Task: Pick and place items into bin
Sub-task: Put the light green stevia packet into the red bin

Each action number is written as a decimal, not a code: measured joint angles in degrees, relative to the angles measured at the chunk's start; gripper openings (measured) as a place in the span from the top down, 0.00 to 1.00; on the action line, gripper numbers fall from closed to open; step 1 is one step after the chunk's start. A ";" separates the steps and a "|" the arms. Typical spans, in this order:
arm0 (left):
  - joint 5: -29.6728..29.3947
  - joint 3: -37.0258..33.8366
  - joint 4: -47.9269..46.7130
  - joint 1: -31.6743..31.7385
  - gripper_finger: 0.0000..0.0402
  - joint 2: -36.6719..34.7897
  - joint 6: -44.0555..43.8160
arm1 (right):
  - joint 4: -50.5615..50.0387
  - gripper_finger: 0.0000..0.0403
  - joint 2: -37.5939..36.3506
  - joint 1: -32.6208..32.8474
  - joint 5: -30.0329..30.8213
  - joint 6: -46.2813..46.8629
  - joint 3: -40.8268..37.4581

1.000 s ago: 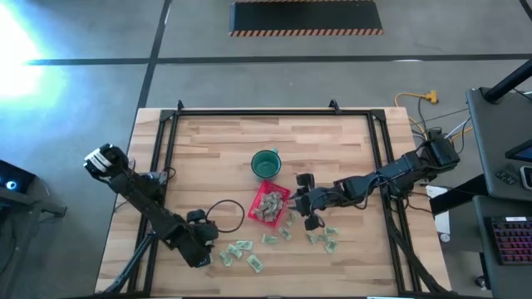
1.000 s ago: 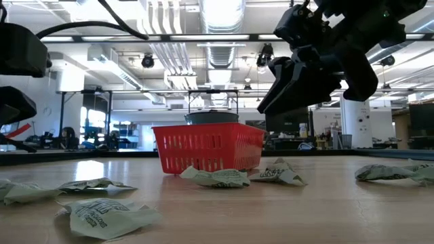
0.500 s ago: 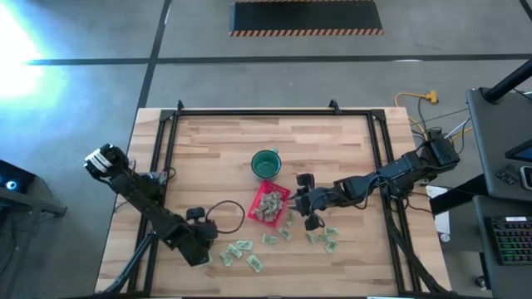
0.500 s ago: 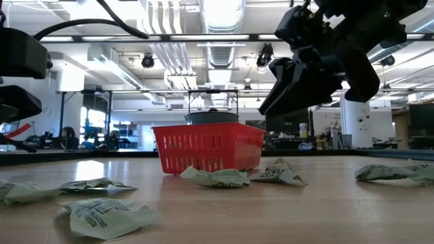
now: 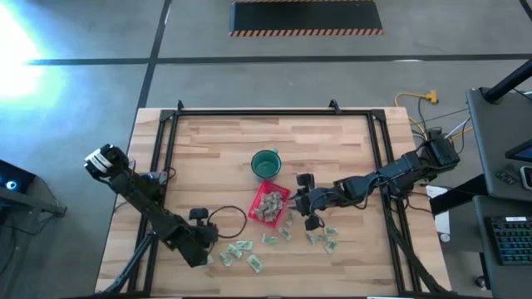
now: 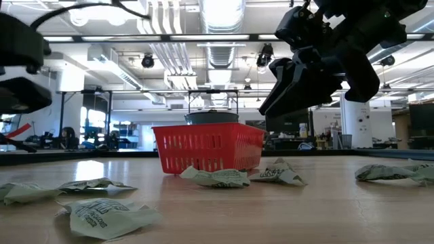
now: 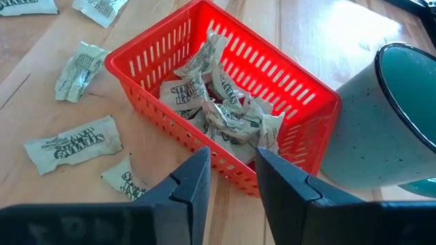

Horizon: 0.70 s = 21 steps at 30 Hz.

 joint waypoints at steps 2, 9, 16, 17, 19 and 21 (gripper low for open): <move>-1.83 0.71 -0.01 0.07 0.98 -0.36 3.39 | 0.00 0.74 0.00 0.00 0.00 0.02 0.00; -15.51 5.03 0.08 0.28 0.98 -2.57 21.79 | -0.04 0.74 0.00 0.00 0.00 -0.11 0.00; -31.53 8.62 6.80 4.47 0.98 -3.01 42.46 | -1.31 0.75 0.00 -0.02 0.04 -0.11 0.00; -31.95 8.57 9.91 5.85 0.98 -3.01 46.19 | -1.71 0.75 0.00 -0.02 0.04 -0.08 0.00; -30.63 8.11 16.99 8.62 0.98 -3.01 53.36 | -2.10 0.76 0.00 -0.02 0.04 0.02 -0.02; -26.83 7.88 22.05 11.71 0.98 -3.01 58.68 | -2.87 0.76 0.00 -0.02 0.04 0.07 -0.02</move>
